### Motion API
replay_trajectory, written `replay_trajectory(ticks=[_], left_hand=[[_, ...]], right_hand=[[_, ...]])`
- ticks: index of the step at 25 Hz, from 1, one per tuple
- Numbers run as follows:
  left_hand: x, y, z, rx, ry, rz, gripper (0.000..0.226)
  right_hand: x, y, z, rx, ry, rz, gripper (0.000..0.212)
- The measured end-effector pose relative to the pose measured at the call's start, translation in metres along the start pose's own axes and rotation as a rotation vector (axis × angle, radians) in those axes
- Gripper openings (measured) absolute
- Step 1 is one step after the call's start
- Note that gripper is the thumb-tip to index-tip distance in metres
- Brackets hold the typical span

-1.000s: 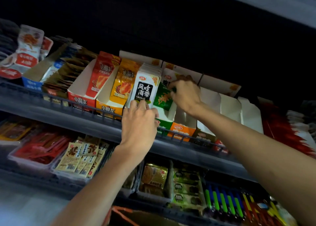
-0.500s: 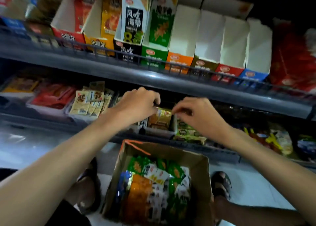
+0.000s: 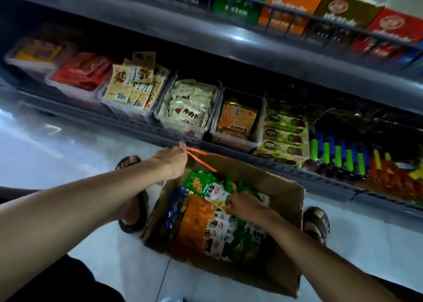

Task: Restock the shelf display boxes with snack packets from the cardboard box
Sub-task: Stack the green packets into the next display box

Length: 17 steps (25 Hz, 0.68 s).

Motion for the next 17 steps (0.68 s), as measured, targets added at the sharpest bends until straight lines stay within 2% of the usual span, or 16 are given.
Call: replay_trajectory(ticks=[2, 4, 8, 13, 17], left_hand=[[-0.005, -0.022, 0.005, 0.018, -0.012, 0.054, 0.080], [-0.008, -0.032, 0.013, 0.054, -0.010, 0.050, 0.083], [-0.014, -0.039, 0.019, 0.087, -0.010, -0.007, 0.087], [-0.020, -0.048, 0.022, 0.011, -0.043, -0.065, 0.090], [-0.022, -0.048, 0.020, -0.023, -0.081, -0.099, 0.087]], right_hand=[[-0.023, -0.011, 0.013, 0.143, 0.061, -0.044, 0.036], [-0.043, -0.017, 0.027, 0.183, 0.105, -0.152, 0.039], [-0.079, -0.035, 0.035, 0.234, 0.032, -0.318, 0.042], [-0.093, -0.050, 0.033, 0.316, -0.040, -0.363, 0.040], [-0.093, -0.043, 0.040, 0.268, -0.025, -0.467, 0.052]])
Point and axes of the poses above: each hand's wrist, its own x-axis away from the middle knuckle, its own y-axis out of the back of the hand, z = x × y, the point moved 5 cm from there along -x, towards the middle knuckle, and after that the axes turned 10 degrees about -z, right-handed, at the moved point
